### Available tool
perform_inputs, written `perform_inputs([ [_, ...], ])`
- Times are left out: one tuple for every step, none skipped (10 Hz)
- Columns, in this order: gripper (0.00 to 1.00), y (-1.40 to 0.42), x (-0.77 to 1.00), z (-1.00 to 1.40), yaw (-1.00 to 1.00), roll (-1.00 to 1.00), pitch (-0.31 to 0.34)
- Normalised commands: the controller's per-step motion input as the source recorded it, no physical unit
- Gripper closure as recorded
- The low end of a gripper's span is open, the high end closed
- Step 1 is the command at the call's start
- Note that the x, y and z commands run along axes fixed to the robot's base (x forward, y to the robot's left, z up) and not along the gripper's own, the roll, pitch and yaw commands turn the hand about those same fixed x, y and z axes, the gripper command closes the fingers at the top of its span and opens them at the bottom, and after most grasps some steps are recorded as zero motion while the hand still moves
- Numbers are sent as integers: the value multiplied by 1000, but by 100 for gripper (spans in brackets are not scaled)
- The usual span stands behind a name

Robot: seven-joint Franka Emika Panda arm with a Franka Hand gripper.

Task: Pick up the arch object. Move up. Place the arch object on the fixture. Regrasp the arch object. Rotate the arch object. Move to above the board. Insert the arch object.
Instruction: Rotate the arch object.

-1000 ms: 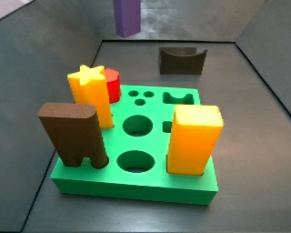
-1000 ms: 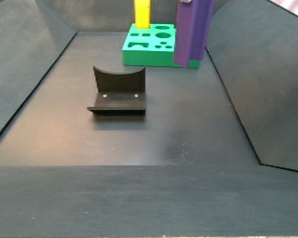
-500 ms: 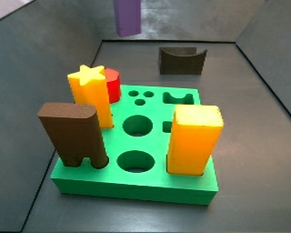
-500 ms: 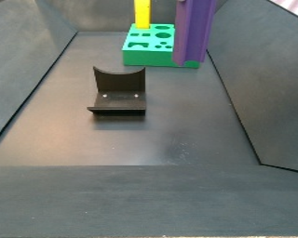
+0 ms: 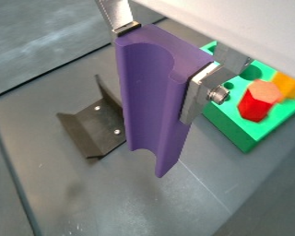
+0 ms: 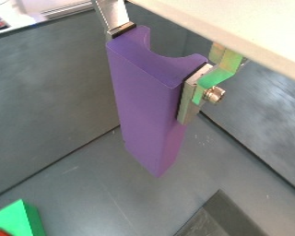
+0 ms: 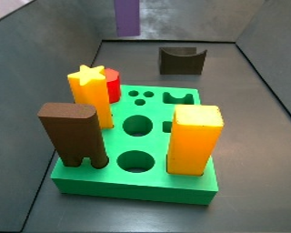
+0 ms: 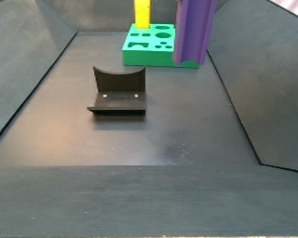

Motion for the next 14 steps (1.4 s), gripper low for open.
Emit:
perform_inputs([
  [100, 16, 4, 24, -336, -160, 72],
  [100, 16, 4, 25, -225, -159, 71],
  [100, 0, 0, -1000, -155, -359, 70],
  [100, 2, 7, -1000, -115, -355, 56],
  [100, 14, 19, -1000, -85, -299, -5],
  [100, 17, 10, -1000, -70, -251, -35],
  [100, 18, 0, -1000, -60, -216, -63],
  [100, 26, -8, -1000, -58, -189, -81],
  [100, 30, 1, -806, -54, -159, -81],
  [100, 29, 6, -616, -51, -139, -70],
  [100, 30, 10, -432, -51, -118, -64],
  [100, 30, 8, -252, -49, -96, -61],
  [100, 30, 7, -195, -50, -89, -61],
  [100, 26, -17, -185, -49, -88, -43],
])
